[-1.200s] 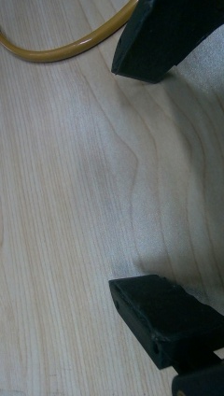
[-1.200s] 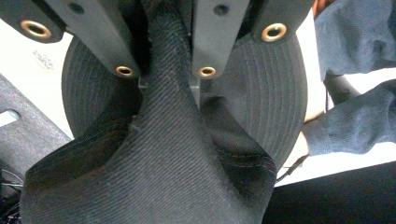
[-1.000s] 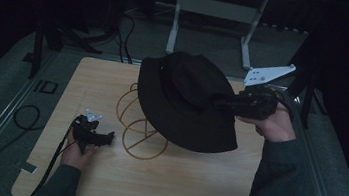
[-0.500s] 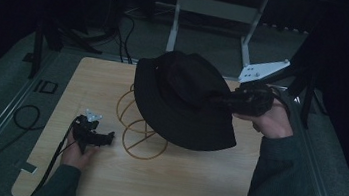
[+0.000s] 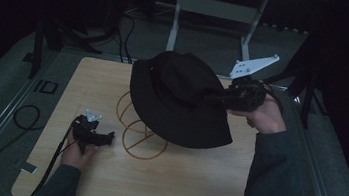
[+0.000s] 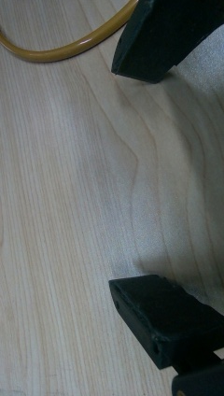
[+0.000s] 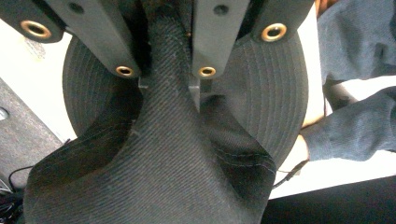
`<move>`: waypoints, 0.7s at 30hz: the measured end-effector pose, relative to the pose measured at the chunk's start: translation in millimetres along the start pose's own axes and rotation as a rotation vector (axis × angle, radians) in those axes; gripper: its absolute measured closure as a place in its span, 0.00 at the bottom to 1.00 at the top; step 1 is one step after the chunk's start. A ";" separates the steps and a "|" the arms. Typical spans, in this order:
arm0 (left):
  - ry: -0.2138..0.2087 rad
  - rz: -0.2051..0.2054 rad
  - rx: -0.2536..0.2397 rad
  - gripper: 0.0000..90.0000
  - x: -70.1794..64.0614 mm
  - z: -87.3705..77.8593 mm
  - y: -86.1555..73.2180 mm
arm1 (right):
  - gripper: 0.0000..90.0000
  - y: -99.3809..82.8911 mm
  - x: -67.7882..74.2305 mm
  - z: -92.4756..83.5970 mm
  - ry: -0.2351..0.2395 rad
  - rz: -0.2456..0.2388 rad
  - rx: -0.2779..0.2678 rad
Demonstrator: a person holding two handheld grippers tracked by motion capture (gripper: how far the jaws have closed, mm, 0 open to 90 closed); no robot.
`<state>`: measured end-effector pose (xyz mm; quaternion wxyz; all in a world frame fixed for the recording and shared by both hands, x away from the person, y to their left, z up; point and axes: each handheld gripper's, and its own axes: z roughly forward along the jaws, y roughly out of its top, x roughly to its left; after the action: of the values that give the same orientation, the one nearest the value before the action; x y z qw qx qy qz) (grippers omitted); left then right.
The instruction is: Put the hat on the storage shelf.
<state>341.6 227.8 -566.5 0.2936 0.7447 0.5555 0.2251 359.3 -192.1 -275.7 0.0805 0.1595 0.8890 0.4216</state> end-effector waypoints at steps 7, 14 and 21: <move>0.000 0.001 0.000 0.01 0.1 0.0 0.0 | 0.96 8.6 3.9 9.4 0.018 -0.019 0.005; 0.000 0.001 0.000 0.01 0.1 0.0 0.1 | 0.96 14.7 7.1 18.1 0.029 -0.029 0.015; -0.001 0.001 0.001 0.01 0.1 -0.1 0.1 | 0.96 16.2 7.3 28.5 0.044 -0.032 0.032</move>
<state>341.6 227.9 -566.4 0.2934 0.7451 0.5552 0.2247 363.8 -159.3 -281.2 0.0652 0.1374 0.8996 0.4094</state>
